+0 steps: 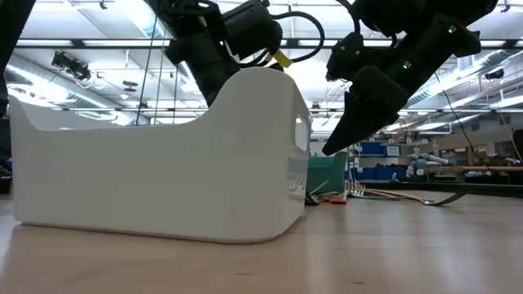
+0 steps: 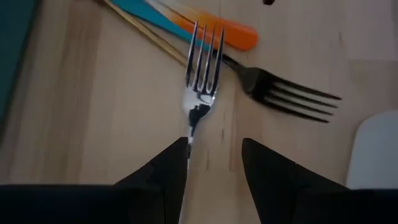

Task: Sort silverware by color (type)
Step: Put the orange fork into the black bin

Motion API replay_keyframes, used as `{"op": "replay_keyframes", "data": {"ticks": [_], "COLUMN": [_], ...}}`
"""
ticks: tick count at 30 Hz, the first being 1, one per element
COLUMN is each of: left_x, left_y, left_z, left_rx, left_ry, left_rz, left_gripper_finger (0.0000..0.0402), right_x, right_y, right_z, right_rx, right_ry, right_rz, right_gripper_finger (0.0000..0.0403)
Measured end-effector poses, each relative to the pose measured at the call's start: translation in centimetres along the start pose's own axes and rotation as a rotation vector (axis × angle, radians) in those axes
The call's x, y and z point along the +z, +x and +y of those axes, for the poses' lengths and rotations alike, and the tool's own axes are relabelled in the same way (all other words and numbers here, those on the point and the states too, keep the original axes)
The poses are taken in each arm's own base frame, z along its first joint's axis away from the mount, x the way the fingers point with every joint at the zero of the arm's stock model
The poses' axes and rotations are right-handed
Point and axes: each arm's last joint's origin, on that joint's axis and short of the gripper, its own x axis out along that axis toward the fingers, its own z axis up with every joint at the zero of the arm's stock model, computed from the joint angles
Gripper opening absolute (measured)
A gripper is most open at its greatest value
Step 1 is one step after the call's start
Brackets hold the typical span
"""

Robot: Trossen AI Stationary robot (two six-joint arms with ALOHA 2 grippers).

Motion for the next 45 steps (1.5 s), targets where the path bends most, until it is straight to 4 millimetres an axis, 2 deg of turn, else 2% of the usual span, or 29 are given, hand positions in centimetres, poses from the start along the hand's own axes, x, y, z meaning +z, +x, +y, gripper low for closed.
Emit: {"op": "replay_keyframes", "data": {"ticks": [2, 7, 16, 21, 28, 32, 38, 45], "left_x": [0.0, 0.0, -0.1, -0.1, -0.4, -0.5, -0.8, -0.9], "left_y": [0.0, 0.1, 0.5, 1.1, 1.7, 1.6, 1.7, 2.1], "left_z": [0.3, 0.7, 2.8, 2.0, -0.6, -1.5, -1.0, 0.4], "left_rx": [0.013, 0.02, 0.052, 0.016, 0.123, 0.161, 0.17, 0.093], "left_ry": [0.062, 0.353, 0.592, 0.658, 0.628, 0.522, 0.336, 0.276], "left_rz": [0.001, 0.004, 0.021, 0.004, 0.042, 0.049, 0.066, 0.071], "left_gripper_finger": [0.0159, 0.0149, 0.0142, 0.0142, 0.0142, 0.0142, 0.0142, 0.0142], "right_x": [0.0, 0.1, 0.1, 0.1, 0.1, 0.1, 0.2, 0.3], "right_y": [0.0, 0.0, 0.0, 0.0, 0.0, 0.0, 0.0, 0.0], "right_z": [0.0, 0.0, 0.0, 0.1, 0.0, 0.1, 0.1, 0.1], "right_rx": [0.001, 0.003, 0.003, 0.004, 0.002, 0.005, 0.008, 0.016], "right_ry": [-0.002, 0.0, 0.0, 0.0, -0.003, -0.015, -0.011, -0.006], "right_rz": [-0.003, -0.008, -0.009, -0.009, -0.005, -0.012, -0.023, -0.027], "right_gripper_finger": [0.0187, 0.0187, 0.0187, 0.0187, 0.0187, 0.0187, 0.0187, 0.0187]}}
